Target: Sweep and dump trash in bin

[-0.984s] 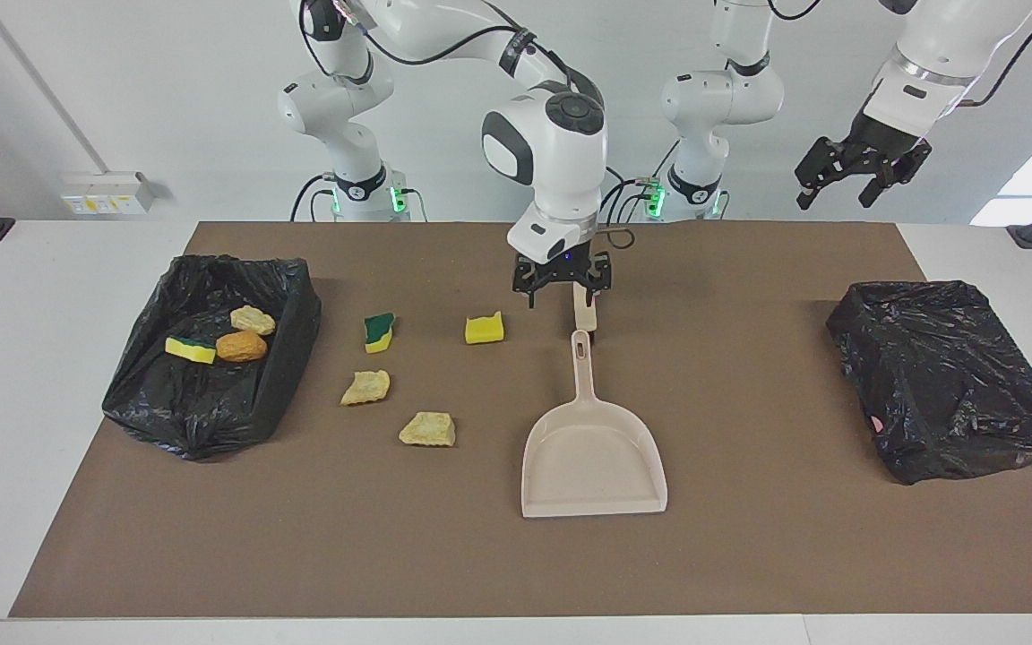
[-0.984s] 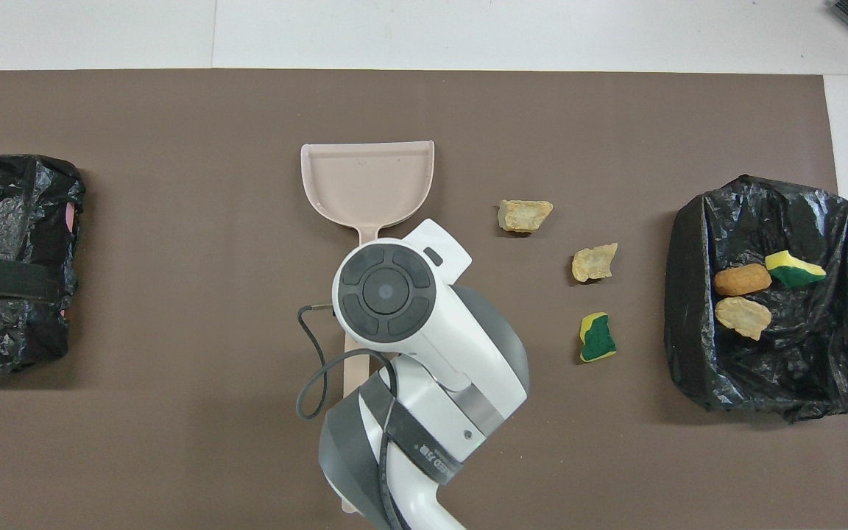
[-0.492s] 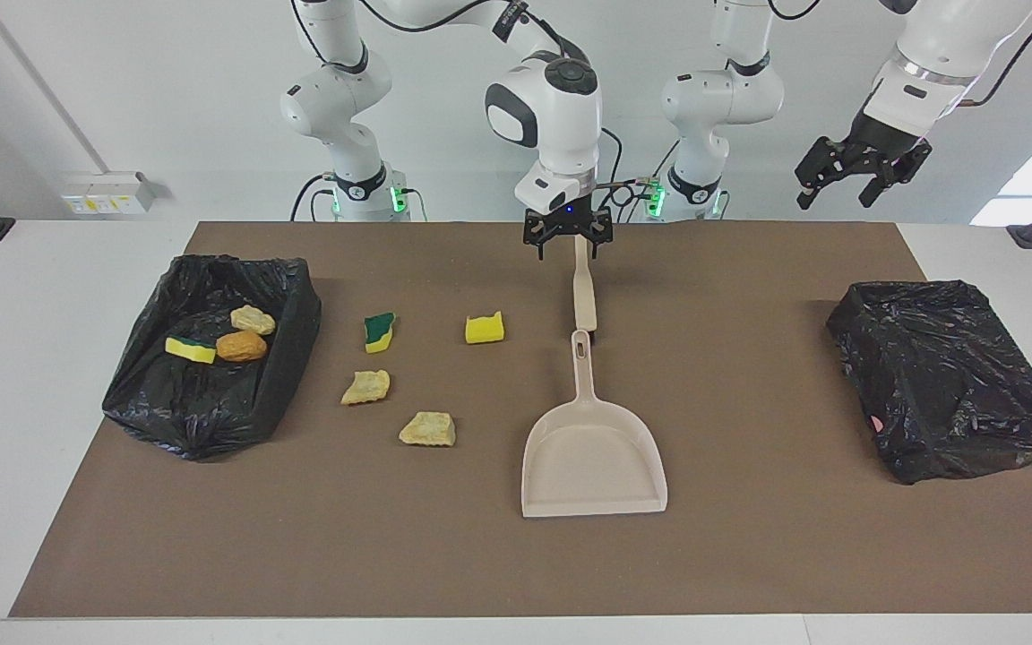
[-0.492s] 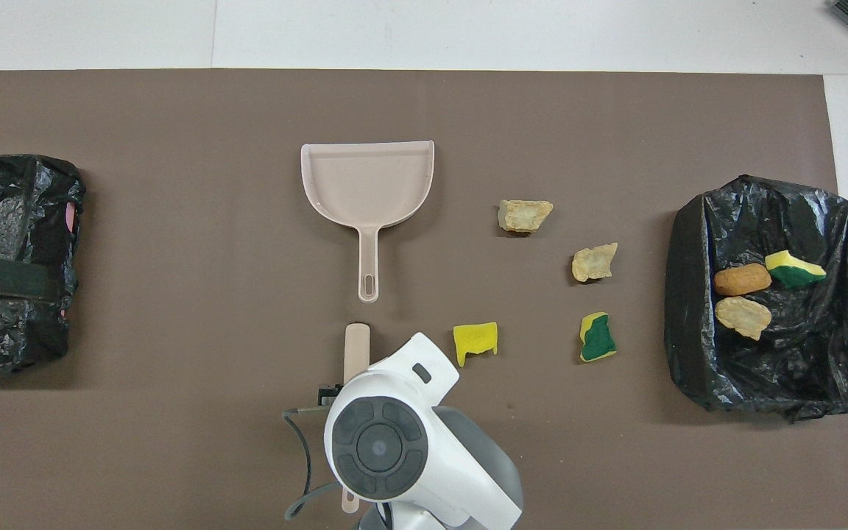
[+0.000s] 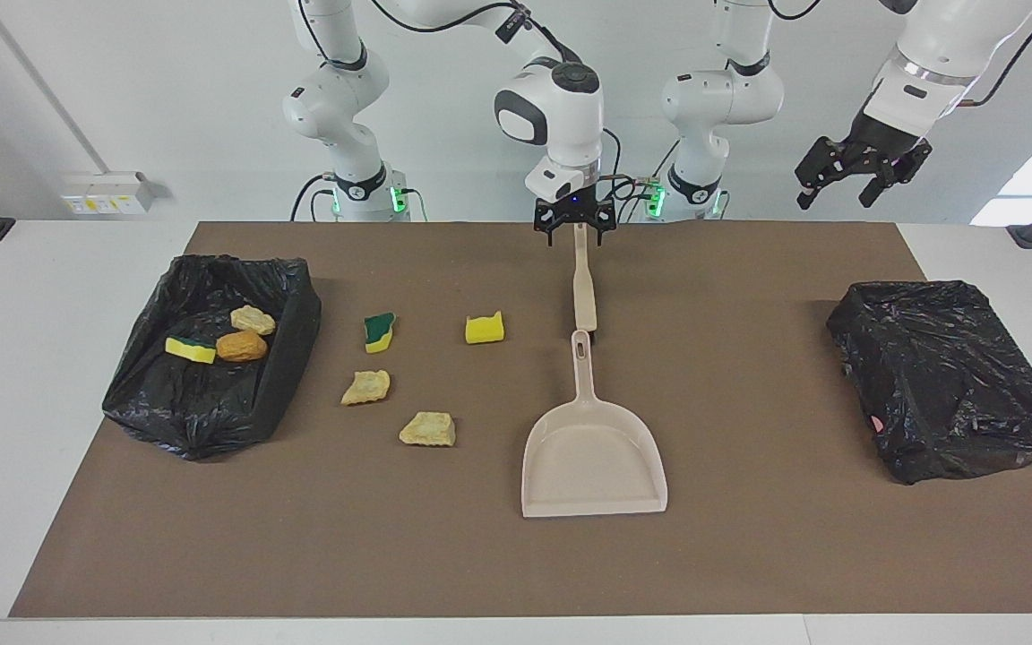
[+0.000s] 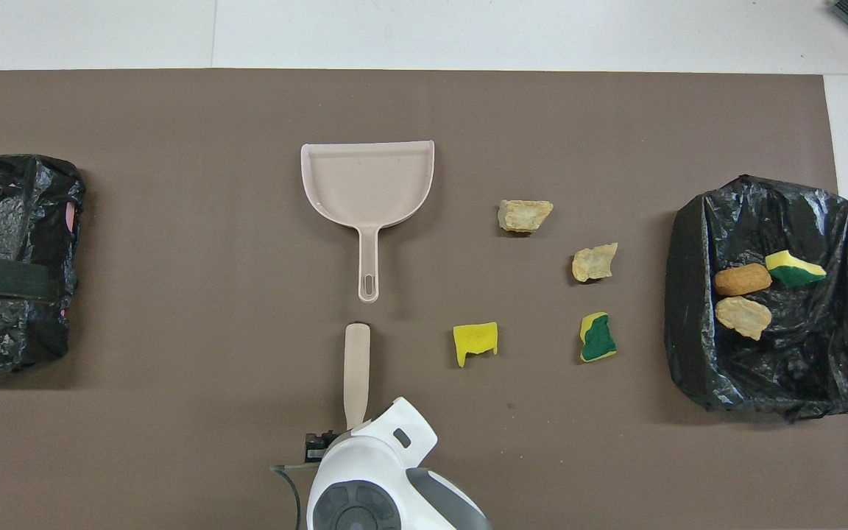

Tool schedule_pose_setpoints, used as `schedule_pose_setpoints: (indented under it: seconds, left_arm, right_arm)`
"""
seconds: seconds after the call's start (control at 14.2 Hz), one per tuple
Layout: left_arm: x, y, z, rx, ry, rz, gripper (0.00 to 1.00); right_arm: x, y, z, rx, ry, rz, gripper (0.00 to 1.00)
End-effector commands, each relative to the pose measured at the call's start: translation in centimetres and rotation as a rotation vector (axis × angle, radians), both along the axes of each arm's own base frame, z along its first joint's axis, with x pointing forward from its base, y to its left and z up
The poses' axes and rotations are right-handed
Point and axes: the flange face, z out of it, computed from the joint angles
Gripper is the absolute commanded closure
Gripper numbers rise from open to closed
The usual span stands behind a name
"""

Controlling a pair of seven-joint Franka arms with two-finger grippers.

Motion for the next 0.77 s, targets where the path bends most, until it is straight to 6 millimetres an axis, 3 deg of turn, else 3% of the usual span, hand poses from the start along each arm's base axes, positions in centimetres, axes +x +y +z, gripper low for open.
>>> schedule_pose_setpoints:
  seconds: [0.0, 0.35, 0.49, 0.56, 0.7]
  left_arm:
    - [-0.3, 0.3, 0.6, 0.019, 0.004, 0.002, 0.0]
    - [-0.2, -0.2, 0.6, 0.019, -0.002, -0.003, 0.0]
    - [-0.5, 0.1, 0.4, 0.015, -0.001, -0.001, 0.0]
    - [-0.4, 0.2, 0.2, 0.015, 0.002, 0.003, 0.0]
    - [0.6, 0.2, -0.4, 0.006, -0.063, 0.0, 0.0]
  right_arm:
    - [-0.5, 0.2, -1.5, 0.006, 0.017, -0.034, 0.08]
    - [-1.6, 1.6, -3.6, 0.008, 0.014, -0.033, 0.13]
    - [-1.6, 1.6, -3.7, 0.011, 0.013, -0.037, 0.22]
    - [-1.6, 1.6, -3.7, 0.011, 0.013, -0.037, 0.35]
    - [-1.5, 1.6, -3.8, 0.005, 0.017, -0.036, 0.84]
